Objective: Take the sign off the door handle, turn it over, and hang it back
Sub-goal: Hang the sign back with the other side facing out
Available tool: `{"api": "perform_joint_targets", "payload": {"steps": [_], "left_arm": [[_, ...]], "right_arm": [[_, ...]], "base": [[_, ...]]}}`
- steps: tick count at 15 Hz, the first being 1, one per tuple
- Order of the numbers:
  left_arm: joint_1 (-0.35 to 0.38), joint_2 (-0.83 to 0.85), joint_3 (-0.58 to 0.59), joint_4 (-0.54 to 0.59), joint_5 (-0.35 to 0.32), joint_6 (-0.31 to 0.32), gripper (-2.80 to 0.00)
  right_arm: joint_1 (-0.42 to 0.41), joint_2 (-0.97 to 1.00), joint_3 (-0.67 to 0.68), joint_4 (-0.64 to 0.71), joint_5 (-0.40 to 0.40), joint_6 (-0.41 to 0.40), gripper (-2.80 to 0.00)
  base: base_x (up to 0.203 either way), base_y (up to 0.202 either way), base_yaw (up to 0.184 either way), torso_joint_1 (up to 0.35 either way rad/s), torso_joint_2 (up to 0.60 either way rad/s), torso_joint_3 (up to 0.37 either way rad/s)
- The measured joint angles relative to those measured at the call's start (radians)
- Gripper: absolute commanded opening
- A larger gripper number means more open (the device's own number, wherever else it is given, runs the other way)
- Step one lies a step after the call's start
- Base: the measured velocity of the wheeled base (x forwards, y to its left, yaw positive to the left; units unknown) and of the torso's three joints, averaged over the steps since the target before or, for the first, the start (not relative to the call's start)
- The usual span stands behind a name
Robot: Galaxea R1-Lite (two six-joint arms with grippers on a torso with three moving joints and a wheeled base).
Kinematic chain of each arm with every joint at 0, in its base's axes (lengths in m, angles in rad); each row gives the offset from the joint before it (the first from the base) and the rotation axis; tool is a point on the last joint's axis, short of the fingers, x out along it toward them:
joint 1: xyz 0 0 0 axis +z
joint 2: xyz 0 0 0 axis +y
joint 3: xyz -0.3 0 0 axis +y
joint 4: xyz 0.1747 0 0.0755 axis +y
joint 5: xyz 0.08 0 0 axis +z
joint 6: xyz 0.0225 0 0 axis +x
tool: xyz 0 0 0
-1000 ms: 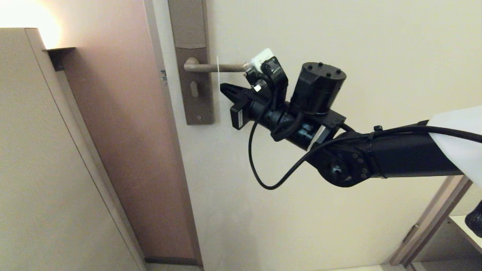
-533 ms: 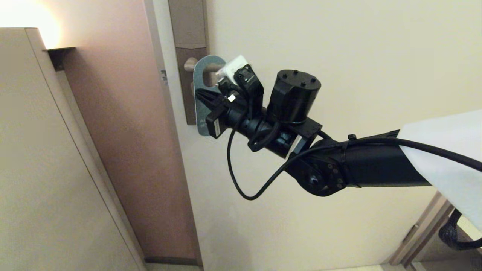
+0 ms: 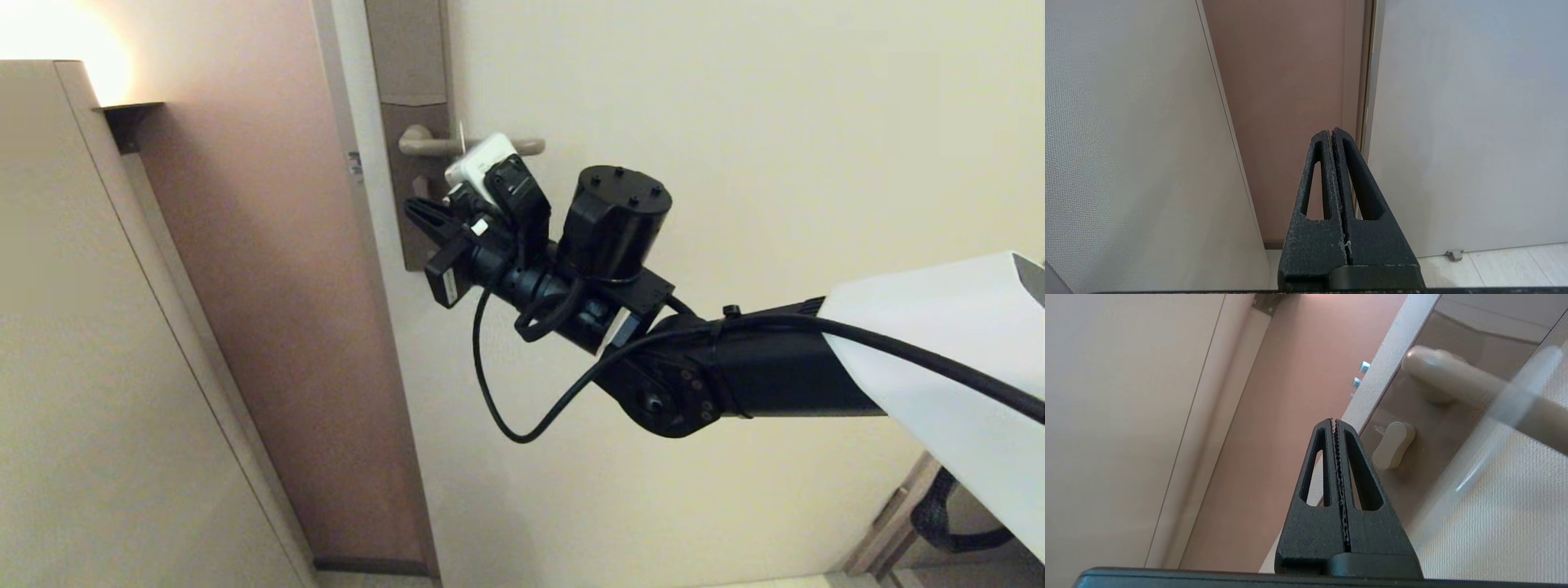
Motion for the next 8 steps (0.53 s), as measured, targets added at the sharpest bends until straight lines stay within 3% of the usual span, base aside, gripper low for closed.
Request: {"api": "perform_joint_targets", "payload": {"steps": [8], "left_arm": [[0.0, 0.0, 0.0, 0.0, 0.0, 0.0, -2.8]], "right_arm": [[-0.001, -0.025, 0.022, -0.004, 0.012, 0.008, -2.8]], "base": [[0.0, 0.0, 0.0, 0.0, 0.0, 0.0]]}}
